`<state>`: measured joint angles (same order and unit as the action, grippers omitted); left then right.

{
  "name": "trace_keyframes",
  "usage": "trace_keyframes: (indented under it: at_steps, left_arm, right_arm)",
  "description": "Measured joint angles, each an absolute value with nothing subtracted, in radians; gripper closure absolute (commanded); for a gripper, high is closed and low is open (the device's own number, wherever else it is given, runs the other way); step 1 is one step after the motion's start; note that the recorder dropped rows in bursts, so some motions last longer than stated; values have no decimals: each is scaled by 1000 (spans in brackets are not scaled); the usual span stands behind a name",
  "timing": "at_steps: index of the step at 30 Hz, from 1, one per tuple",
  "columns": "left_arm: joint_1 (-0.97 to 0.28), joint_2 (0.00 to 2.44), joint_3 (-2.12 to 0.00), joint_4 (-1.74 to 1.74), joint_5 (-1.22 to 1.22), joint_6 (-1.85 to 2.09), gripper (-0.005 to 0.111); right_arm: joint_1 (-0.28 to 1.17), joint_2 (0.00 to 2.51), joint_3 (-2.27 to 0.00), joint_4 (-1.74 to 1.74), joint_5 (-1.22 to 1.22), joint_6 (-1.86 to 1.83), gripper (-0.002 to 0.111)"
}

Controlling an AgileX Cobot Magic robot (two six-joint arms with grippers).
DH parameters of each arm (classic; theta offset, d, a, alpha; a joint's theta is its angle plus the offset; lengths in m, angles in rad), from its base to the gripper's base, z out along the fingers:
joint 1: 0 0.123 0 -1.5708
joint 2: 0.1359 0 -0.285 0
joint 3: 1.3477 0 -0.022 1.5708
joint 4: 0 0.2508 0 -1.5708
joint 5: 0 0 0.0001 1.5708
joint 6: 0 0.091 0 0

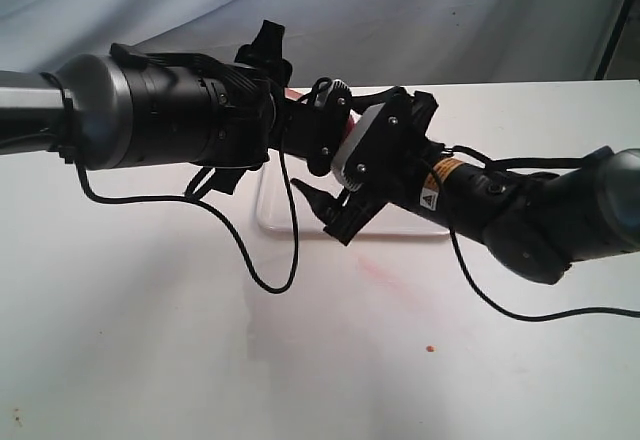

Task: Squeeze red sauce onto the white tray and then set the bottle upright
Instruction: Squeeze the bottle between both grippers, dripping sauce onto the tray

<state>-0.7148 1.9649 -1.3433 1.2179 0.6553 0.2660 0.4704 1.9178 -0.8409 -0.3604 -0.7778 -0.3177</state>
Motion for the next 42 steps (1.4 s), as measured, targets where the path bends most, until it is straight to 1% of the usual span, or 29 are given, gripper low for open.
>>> trace_keyframes:
  at_steps: [3,7,12,15,18,22,28,30,33,37,42]
  left_arm:
    - [-715,1965,-1343,1218,655,266,107]
    - [-715,1965,-1343,1222,655,266,107]
    - [-715,1965,-1343,1241,655,266,107]
    - [-715,1965,-1343,1245,655,266,107]
    - [-715,1965,-1343,1251,655,266,107]
    - [-715,1965,-1343,1262,653,266,107]
    - [-715,1965,-1343,1275,653,266,107]
    - [-715,1965,-1343,1277,653,266,107]
    - [-715,1965,-1343,1277,640,269,107]
    - [-715,1965,-1343,1277,625,280,107]
    - [-715,1965,-1343,1277,625,280,107]
  right_arm:
    - [404,1893,-841,-455,-722,-208,3]
    - [283,1888,-841,-676,-758,10,3]
    - [180,1888,-882,-931,-792,260,9]
    - [134,1888,-967,-1159,-825,493,13]
    - [123,1902,-1118,-1499,-902,801,17]
    - [123,1956,-1230,-1688,-920,984,17]
    - [123,2023,-1274,-1744,-941,1071,17]
    - [123,2025,-1274,-1701,-894,1052,17]
    - [131,2025,-1277,-1588,-849,926,17]
    - [202,2039,-1277,-1515,-790,775,17]
    - [256,2071,-1277,-1407,-782,650,24]
